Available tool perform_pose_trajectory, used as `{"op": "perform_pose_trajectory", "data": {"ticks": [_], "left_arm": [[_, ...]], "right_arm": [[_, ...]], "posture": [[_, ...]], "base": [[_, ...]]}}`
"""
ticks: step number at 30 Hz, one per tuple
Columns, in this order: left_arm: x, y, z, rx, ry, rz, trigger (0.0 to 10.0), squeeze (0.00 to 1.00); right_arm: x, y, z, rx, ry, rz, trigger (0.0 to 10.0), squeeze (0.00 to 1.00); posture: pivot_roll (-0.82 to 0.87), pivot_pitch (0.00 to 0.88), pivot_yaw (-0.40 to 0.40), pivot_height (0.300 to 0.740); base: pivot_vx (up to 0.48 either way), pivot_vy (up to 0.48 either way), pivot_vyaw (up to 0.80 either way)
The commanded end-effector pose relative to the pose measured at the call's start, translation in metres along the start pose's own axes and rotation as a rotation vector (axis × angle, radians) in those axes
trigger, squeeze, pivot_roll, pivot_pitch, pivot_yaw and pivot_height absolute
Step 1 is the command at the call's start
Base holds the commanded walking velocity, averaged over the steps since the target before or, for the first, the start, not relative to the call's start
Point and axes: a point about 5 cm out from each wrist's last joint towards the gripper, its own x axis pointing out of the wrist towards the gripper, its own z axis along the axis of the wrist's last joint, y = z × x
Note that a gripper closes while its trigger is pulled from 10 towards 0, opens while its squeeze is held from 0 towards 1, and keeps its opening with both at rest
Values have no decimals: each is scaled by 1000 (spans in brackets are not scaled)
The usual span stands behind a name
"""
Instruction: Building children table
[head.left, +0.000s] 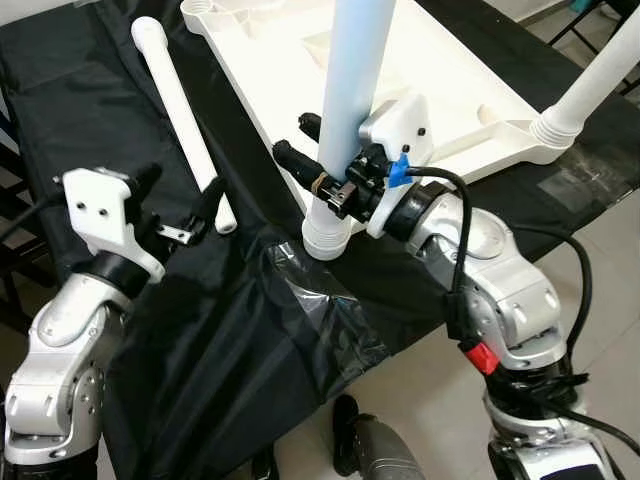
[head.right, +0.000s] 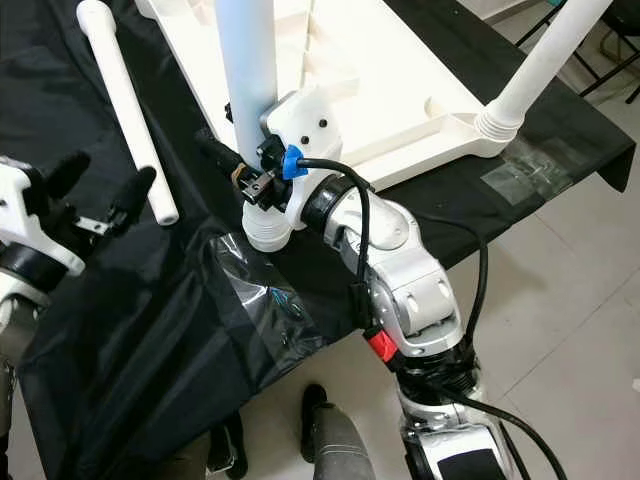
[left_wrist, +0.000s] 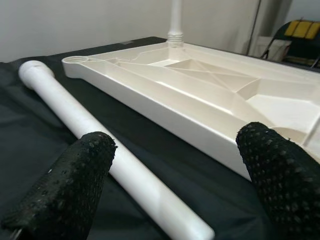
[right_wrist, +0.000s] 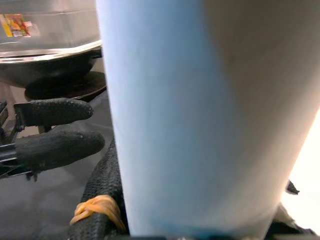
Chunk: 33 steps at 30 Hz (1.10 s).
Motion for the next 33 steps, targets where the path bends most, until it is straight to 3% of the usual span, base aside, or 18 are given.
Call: {"op": "perform_pose_trajectory", "data": {"ticks": [1, 3, 5, 6, 7, 8, 10, 15, 18, 20, 25, 29, 33], "left_arm": [[-1, 3, 0, -12, 8, -6, 10000, 0], [3, 4, 7, -34, -23, -29, 10000, 0], [16, -1, 32, -97, -122, -136, 10000, 0], [16, -1, 32, -97, -122, -136, 10000, 0], [21, -5, 47, -121, -171, -217, 10000, 0], [21, -5, 47, -121, -171, -217, 10000, 0], [28, -12, 70, -150, -241, -365, 10000, 0], [35, -18, 95, -165, -299, -525, 10000, 0], [36, -21, 100, -167, -305, -570, 10000, 0], [40, -25, 107, -173, -300, -657, 10000, 0], [43, -28, 110, -174, -290, -697, 10000, 0], [50, -40, 107, -184, -271, -744, 10000, 0], [59, -55, 101, -133, -247, -741, 10000, 0]], "right_arm": [[-7, -7, -40, 42, 209, -92, 10000, 0], [-6, -7, -41, 41, 218, -113, 10000, 0], [-6, -10, -45, 29, 238, -176, 10000, 0], [-6, -10, -45, 29, 238, -176, 10000, 0], [-6, -10, -47, 20, 248, -201, 10000, 0], [-6, -10, -47, 20, 248, -201, 10000, 0], [-5, -11, -52, 9, 266, -244, 10000, 0], [-1, -9, -57, 5, 280, -279, 10000, 0], [0, -9, -58, 6, 282, -291, 10000, 0], [2, -8, -59, 9, 282, -310, 10000, 0], [3, -7, -59, 12, 279, -322, 10000, 0], [3, -8, -59, 13, 270, -346, 10000, 0], [2, -11, -59, 9, 270, -364, 10000, 0]], "posture": [[-13, 367, -35, 740], [-14, 367, -33, 740], [-12, 365, -36, 740], [-12, 365, -36, 740], [-13, 362, -36, 740], [-13, 362, -36, 740], [-9, 358, -38, 740], [-2, 352, -37, 740], [4, 350, -39, 740], [8, 348, -35, 740], [12, 347, -34, 740], [11, 349, -29, 740], [13, 350, -27, 740]], "base": [[0, 0, 0], [0, 0, 0], [0, 0, 0], [0, 0, 0], [0, 0, 0], [0, 0, 0], [0, 0, 0], [0, 0, 0], [0, 0, 0], [0, 0, 0], [0, 0, 0], [0, 0, 0], [0, 0, 0]]}}
